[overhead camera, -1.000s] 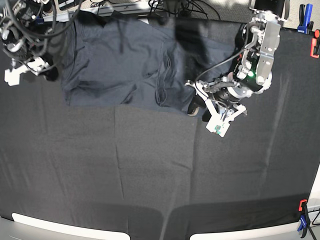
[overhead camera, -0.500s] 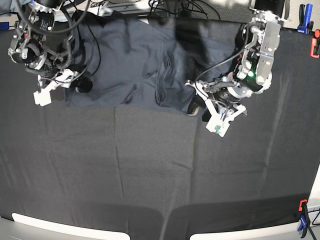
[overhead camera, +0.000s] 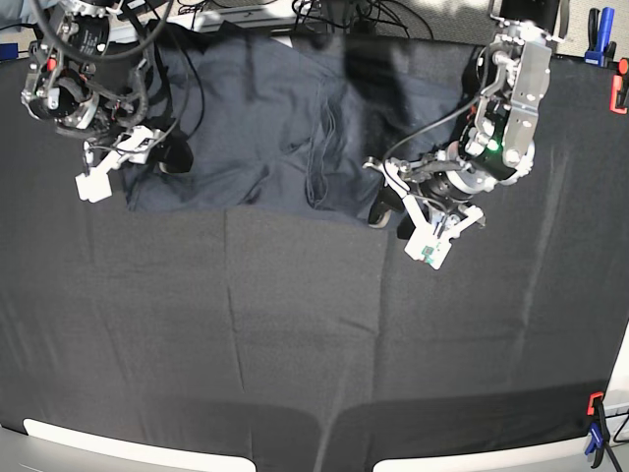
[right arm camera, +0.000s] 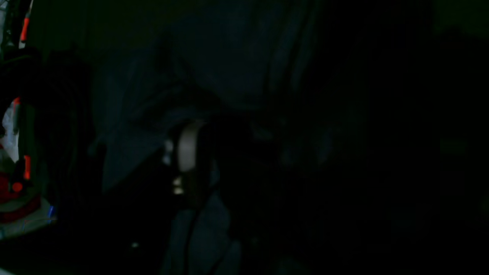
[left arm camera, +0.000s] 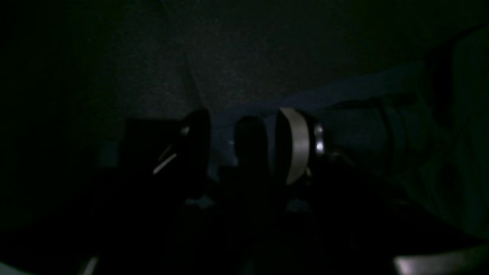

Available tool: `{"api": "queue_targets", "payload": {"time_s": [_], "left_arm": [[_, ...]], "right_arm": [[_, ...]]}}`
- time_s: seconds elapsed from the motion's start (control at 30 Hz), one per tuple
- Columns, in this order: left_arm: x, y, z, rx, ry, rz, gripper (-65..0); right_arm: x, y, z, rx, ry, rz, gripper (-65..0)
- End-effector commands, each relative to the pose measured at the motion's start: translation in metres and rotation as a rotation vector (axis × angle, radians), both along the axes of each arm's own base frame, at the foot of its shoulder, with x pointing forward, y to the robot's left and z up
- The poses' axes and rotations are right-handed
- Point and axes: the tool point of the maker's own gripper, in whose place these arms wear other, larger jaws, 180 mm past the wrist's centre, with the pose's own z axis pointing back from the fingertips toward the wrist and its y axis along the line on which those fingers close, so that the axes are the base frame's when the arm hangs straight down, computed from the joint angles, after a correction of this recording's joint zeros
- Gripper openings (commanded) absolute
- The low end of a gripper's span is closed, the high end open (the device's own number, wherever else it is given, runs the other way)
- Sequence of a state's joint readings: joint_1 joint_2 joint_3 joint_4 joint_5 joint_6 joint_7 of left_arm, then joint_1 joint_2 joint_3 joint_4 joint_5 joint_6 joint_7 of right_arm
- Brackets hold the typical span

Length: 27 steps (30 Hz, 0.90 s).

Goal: Layout the t-shirt on the table in an organized manner, then fold the t-shirt properly
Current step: 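Lower the right gripper onto the shirt's end and grasp it, then fold the grasped end over toward the left gripper with the right gripper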

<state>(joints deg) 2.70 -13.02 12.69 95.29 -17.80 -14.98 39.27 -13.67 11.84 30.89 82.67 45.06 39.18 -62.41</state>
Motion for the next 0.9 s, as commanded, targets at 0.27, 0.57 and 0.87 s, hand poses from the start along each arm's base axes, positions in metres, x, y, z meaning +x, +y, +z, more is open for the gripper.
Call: {"api": "queue_targets", "payload": {"time_s": [0.27,0.57,0.87], "left_arm": [[0.008,-0.002,0.014,-0.021,-0.045,-0.001,-38.9],[0.001,-0.018,0.021,-0.162,0.018,-0.021,-38.9],[-0.019,-0.041,0.027,-0.281,0.095,-0.133,-38.9]], "right_arm": [[0.010,-0.005,0.003,-0.042,-0.007,0.032,-65.0],[0.082,-0.032,0.032,-0.255,-0.092,0.052,-65.0],[0.138,-0.083,0.095,-0.390,-0.218,-0.008,-65.0]]}}
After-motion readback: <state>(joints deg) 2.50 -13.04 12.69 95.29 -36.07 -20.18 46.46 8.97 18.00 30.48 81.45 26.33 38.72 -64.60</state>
